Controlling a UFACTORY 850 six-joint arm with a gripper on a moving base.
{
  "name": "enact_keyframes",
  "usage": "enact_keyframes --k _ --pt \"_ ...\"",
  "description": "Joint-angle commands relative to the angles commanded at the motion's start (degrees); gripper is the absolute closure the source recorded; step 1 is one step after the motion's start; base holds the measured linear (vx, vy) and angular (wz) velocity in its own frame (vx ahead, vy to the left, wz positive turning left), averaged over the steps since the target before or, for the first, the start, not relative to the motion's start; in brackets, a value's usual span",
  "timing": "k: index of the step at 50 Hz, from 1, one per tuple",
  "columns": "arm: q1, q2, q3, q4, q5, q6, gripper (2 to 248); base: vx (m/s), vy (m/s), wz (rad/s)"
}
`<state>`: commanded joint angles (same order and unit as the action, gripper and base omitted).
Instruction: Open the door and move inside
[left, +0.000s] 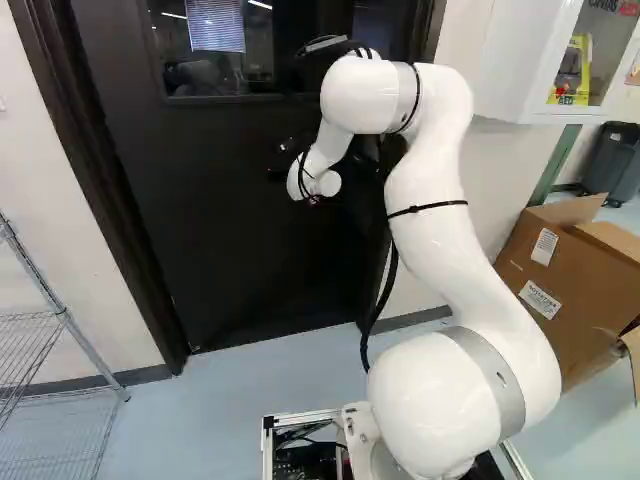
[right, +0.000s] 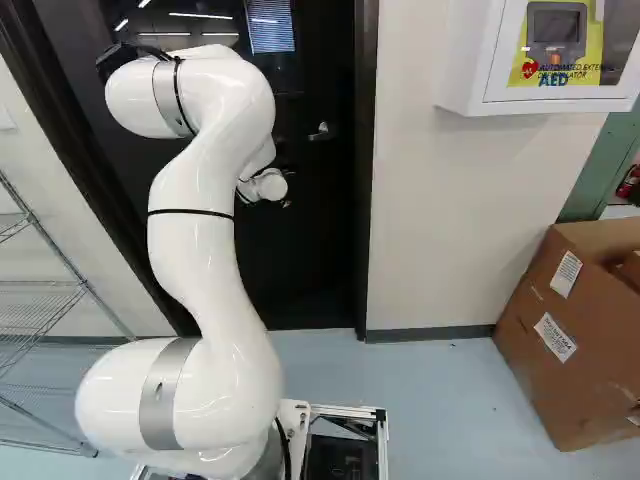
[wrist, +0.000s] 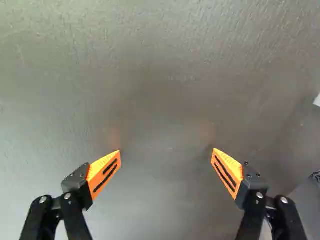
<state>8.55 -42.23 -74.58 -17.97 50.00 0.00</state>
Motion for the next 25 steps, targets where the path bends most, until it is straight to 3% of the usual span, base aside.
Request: enact_keyframes --k 25 --pt "0.88 -4.43 -6.25 0.00 0.00 0.00 3 0.000 0.000 0.000"
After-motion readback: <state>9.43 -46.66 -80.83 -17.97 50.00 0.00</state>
